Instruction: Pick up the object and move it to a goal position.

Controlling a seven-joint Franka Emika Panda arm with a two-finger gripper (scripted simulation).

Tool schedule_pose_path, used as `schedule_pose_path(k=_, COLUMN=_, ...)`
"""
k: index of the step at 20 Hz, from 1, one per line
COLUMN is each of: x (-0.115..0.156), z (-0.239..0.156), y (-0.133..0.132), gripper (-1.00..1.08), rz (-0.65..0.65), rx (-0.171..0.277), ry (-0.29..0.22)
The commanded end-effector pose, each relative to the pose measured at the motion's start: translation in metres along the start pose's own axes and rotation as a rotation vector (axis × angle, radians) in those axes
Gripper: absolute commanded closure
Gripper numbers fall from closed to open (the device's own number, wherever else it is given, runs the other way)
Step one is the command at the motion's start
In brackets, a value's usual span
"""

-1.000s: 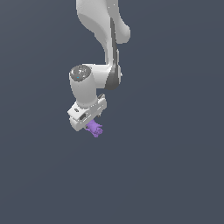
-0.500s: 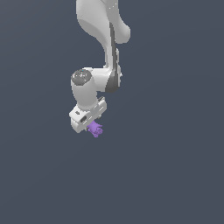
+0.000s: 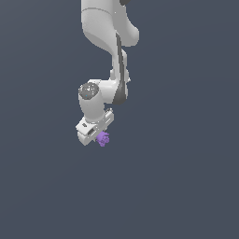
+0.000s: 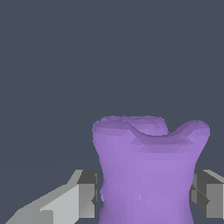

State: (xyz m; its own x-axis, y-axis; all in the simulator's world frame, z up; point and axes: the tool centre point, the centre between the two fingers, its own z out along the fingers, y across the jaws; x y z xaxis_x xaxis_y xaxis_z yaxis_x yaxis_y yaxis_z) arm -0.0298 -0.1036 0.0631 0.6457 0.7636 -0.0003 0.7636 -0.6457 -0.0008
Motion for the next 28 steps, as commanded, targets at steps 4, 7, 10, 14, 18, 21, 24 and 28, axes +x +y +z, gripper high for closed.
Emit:
schedule_pose_path(k=4, x=0.000, z=0.001, y=0.000, gripper=1.08, rz=0.000, rx=-0.001, ry=0.000)
schedule_pose_path(k=7, x=0.000, z=0.001, y=0.000, gripper=1.08, rz=0.000, rx=-0.001, ry=0.000)
schedule_pose_path(k=10, x=0.000, z=0.000, y=0.001, gripper=1.08, rz=0.000, rx=-0.002, ry=0.001)
schedule_pose_path(k=14, x=0.002, z=-0.004, y=-0.002, gripper=1.08, rz=0.000, rx=-0.002, ry=0.001)
schedule_pose_path(k=18, x=0.009, z=-0.014, y=-0.010, gripper=1.08, rz=0.000, rx=-0.002, ry=0.000)
schedule_pose_path(k=21, x=0.016, z=-0.028, y=-0.020, gripper=1.08, rz=0.000, rx=-0.002, ry=0.000)
schedule_pose_path(k=24, x=0.027, z=-0.046, y=-0.033, gripper=1.08, rz=0.000, rx=-0.002, ry=0.000)
schedule_pose_path(k=28, x=0.045, z=-0.077, y=-0.056, gripper=1.08, rz=-0.001, rx=-0.003, ry=-0.001)
